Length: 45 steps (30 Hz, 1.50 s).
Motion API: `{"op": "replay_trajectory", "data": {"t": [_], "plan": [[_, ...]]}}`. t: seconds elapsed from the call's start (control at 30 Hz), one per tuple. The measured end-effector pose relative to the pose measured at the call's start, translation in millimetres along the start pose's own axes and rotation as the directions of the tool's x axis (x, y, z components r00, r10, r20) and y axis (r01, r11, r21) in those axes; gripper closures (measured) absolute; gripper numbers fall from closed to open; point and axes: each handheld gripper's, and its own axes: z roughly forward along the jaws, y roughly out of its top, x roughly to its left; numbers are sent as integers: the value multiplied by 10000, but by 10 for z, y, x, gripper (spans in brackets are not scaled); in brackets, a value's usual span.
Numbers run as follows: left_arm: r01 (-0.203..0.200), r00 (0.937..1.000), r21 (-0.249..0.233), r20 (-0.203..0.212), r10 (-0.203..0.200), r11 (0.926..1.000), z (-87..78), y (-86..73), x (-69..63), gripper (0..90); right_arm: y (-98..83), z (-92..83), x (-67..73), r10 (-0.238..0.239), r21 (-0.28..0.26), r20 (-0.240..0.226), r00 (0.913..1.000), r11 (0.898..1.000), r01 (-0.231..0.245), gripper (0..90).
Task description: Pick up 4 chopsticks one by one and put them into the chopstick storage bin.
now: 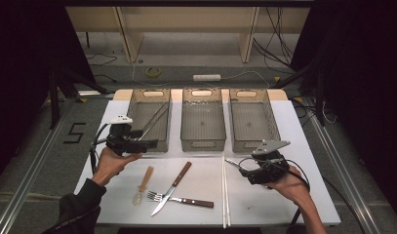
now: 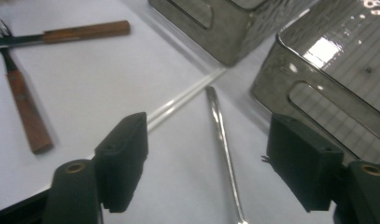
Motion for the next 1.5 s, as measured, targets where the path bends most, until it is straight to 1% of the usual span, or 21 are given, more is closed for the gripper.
{"op": "replay_trajectory", "data": {"t": [0.07,0.13,0.27,0.37,0.43,0.5,0.57,0.6,0.7,0.77,0.8,0.87,0.93,1.2,1.27,1.5], "plan": [[-65,10000,-61,-2,65,10000,-20,-49,-32,174,8,42,-40,52,229,-1,10000,9997,-52,324],[-45,10000,-183,-45,44,9998,-41,-91,-63,174,10,78,-64,72,438,-86,9999,9990,-68,325],[-66,10000,-294,-72,64,9995,-74,-156,-105,174,18,122,-41,202,689,-136,9997,9974,-192,333],[-77,10000,-380,-64,75,9992,-98,-204,-134,174,25,155,11,420,836,-103,9991,9957,-409,340],[-69,10000,-438,-51,67,9990,-111,-237,-158,174,39,191,60,619,935,-143,9980,9938,-603,347],[-92,9999,-491,-61,89,9988,-125,-269,-181,173,58,237,117,718,1036,-238,9971,9922,-690,355],[-204,9997,-484,-139,198,9986,-143,-296,-203,174,78,284,184,857,1275,-246,9960,9884,-819,362],[-262,9996,-490,-148,255,9985,-154,-310,-212,173,86,301,221,835,1382,-261,9962,9872,-791,369],[-284,9995,-505,-141,278,9983,-178,-353,-247,173,100,349,320,959,1639,-199,9952,9822,-914,397],[-424,9990,-459,-186,416,9980,-190,-375,-275,173,99,379,358,1012,1689,-138,9948,9808,-974,426],[-481,9986,-466,-223,471,9978,-197,-385,-287,173,97,392,371,1076,1745,-187,9940,9793,-1027,433],[-502,9986,-491,-214,492,9975,-215,-405,-304,173,85,412,396,1133,1775,-158,9934,9781,-1088,446],[-449,9988,-516,-202,439,9977,-234,-425,-314,173,71,420,426,1238,1856,-223,9921,9756,-1176,456],[-464,9986,-460,-273,452,9979,-262,-474,-338,171,37,479,575,1109,2237,-354,9932,9695,-1003,474],[-505,9984,-439,-288,493,9978,-271,-482,-341,170,29,491,593,1143,2300,-299,9930,9676,-1044,480],[-499,9982,-496,-357,482,9975,-302,-500,-343,167,14,521,643,1056,2556,-279,9940,9621,-950,501]]}}
